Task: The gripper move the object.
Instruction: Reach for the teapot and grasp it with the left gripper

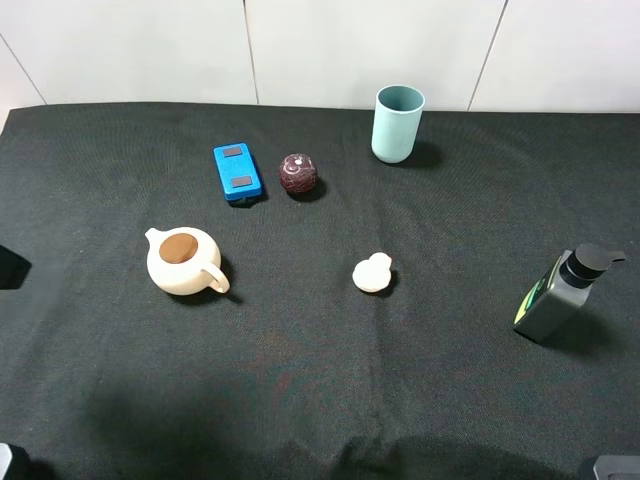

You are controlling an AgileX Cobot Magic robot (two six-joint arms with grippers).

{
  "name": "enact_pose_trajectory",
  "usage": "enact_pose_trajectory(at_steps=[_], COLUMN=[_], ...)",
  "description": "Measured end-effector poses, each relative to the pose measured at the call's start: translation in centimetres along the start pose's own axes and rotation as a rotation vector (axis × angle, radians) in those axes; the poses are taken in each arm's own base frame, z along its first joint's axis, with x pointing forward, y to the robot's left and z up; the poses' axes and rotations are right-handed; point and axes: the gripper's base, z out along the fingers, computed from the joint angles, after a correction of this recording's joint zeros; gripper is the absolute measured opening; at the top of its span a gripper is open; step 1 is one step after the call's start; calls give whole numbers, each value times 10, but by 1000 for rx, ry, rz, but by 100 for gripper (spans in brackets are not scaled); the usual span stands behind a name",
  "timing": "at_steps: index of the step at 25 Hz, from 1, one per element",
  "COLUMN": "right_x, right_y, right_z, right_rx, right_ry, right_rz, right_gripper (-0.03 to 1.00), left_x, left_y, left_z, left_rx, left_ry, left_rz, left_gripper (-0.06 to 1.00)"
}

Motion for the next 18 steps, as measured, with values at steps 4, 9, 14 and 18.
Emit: enact_pose_trajectory(at_steps=[4, 9, 14, 18], right_x=[0, 0, 0, 0], right_y=[0, 0, 0, 0], right_z=[0, 0, 0, 0], right_rx=[0, 0, 0, 0], right_ry=[0, 0, 0, 0], right_rz=[0, 0, 0, 0], right_gripper=[69, 69, 69, 69], left_x=[-10, -32, -51, -63], left_y=[-6, -14, -21, -27], left_z=[9, 16, 28, 40], left_rx=[20, 31, 33, 28], left_ry=[32, 70, 130, 161], left_rz=[46, 107, 155, 186], left_gripper=[83, 83, 83, 83])
